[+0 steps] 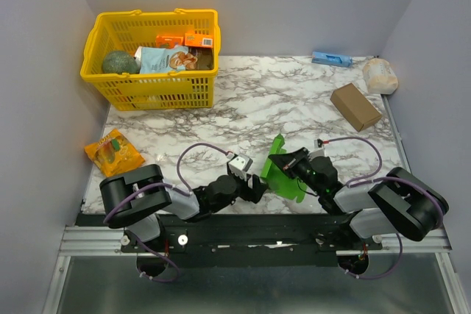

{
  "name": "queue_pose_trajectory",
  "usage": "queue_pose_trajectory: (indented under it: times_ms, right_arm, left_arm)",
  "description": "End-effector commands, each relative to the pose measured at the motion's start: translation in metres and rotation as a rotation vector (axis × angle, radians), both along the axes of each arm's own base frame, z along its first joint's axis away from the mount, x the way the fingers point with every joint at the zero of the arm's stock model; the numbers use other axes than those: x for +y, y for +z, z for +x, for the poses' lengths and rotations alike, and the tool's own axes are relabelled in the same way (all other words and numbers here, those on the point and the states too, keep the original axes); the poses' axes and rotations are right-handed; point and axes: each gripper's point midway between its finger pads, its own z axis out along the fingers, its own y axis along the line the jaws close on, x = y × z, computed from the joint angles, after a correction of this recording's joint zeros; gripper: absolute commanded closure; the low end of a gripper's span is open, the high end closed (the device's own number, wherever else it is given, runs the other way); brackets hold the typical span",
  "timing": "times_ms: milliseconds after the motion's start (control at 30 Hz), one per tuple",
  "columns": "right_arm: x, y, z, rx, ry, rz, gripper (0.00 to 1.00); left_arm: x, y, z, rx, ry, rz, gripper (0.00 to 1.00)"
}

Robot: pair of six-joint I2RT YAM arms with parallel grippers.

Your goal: Fold the paper box

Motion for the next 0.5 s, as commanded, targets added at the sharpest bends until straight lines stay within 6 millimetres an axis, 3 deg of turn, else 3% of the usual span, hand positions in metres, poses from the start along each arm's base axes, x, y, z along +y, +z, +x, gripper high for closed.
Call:
queue_pose_trajectory:
  times_ms: [0, 467]
  right_arm:
    - [-0.0056, -0.0095, -0.0016, 0.030, -0.039, -0.006, 1.00]
    - [-0.0092, -0.0089, -0.0032, 0.040, -0.075, -0.013, 1.00]
  left_arm:
    - [-0.0084, 0.0210, 0.0145, -0.059, 0.055, -0.069, 0.18]
    - [-0.0168, 0.0252, 0.0207, -0.084, 0.066, -0.087, 0.19]
